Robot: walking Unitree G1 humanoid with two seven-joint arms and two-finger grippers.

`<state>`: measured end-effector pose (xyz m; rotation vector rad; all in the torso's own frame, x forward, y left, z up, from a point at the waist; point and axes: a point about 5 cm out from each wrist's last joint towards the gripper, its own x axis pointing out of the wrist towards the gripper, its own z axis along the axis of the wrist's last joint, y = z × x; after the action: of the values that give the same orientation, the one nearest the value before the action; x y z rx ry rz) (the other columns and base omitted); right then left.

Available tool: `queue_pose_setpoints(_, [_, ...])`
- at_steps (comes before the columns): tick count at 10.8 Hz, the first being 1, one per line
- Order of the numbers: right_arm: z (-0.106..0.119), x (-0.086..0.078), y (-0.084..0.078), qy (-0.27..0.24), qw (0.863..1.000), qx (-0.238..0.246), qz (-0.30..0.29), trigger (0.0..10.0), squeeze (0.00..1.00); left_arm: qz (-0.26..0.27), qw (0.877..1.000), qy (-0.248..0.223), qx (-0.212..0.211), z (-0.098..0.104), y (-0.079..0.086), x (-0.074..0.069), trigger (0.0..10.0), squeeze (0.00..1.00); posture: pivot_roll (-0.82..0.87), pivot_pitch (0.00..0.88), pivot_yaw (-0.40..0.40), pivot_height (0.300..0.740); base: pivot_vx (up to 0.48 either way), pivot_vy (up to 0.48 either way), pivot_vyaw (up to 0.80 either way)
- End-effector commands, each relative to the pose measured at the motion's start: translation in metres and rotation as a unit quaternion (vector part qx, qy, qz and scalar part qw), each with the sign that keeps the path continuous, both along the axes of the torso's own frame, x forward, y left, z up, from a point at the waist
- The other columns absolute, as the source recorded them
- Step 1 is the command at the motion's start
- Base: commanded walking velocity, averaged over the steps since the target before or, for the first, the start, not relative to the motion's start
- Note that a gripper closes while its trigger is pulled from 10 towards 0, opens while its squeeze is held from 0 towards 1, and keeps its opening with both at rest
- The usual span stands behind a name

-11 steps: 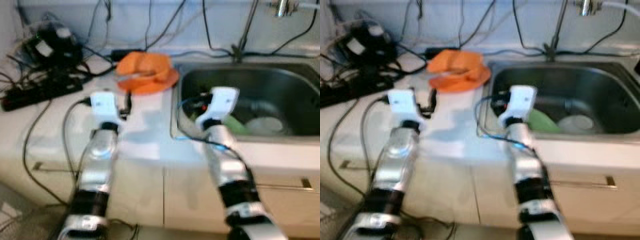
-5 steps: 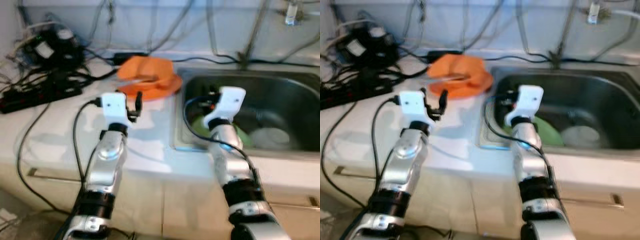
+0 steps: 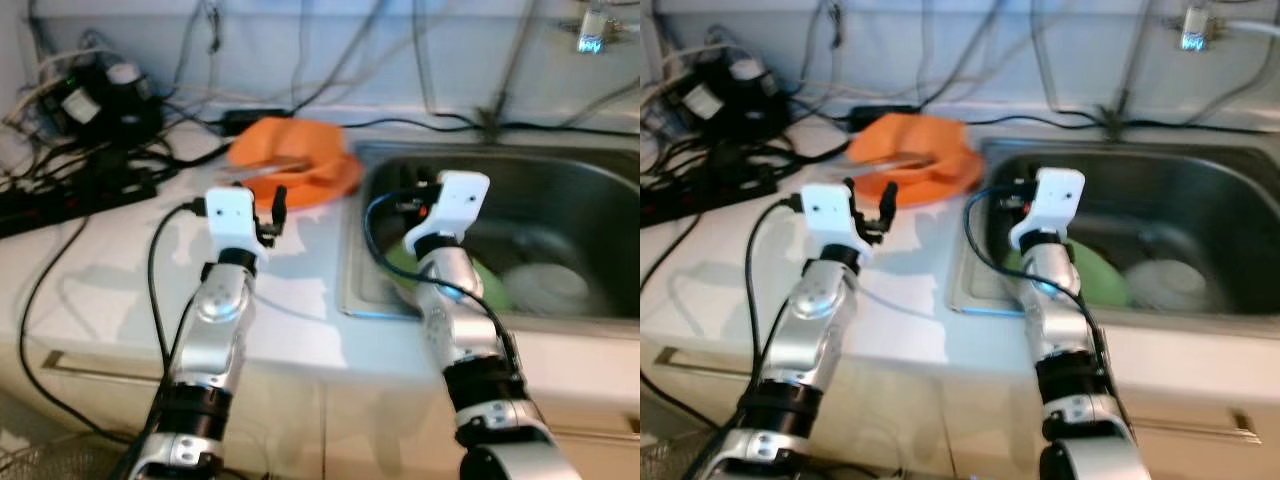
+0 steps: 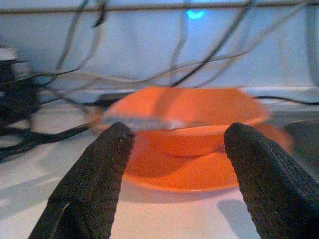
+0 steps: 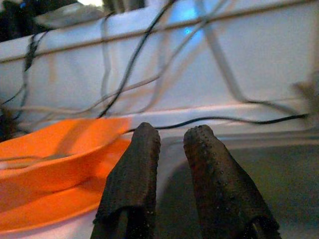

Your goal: Kitchen organization

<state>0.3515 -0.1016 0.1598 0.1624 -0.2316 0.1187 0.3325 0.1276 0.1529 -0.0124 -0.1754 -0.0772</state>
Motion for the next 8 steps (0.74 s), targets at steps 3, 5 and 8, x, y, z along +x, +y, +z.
queue_pose_setpoints(3, [0.003, 0.002, 0.006, -0.002, 1.0, -0.002, 0.01, 10.0, 0.0, -0.046, 0.999, 0.007, 0.005, 0.002, -0.008, -0.003, 10.0, 0.0, 0.13, 0.0, 0.047, 0.74, 0.092, 0.0, 0.0])
queue_pose_setpoints(5, [0.004, 0.002, 0.006, -0.003, 1.0, -0.003, 0.011, 10.0, 0.0, -0.087, 0.996, 0.025, 0.008, -0.001, -0.016, -0.007, 10.0, 0.0, 0.13, 0.0, 0.051, 0.74, 0.0, 0.0, 0.0])
queue_pose_setpoints(8, [0.002, 0.002, 0.008, -0.001, 1.0, 0.0, 0.01, 10.0, 0.0, -0.103, 0.993, 0.054, 0.007, 0.005, -0.014, -0.003, 10.0, 0.0, 0.14, 0.0, 0.056, 0.74, 0.0, 0.0, 0.0])
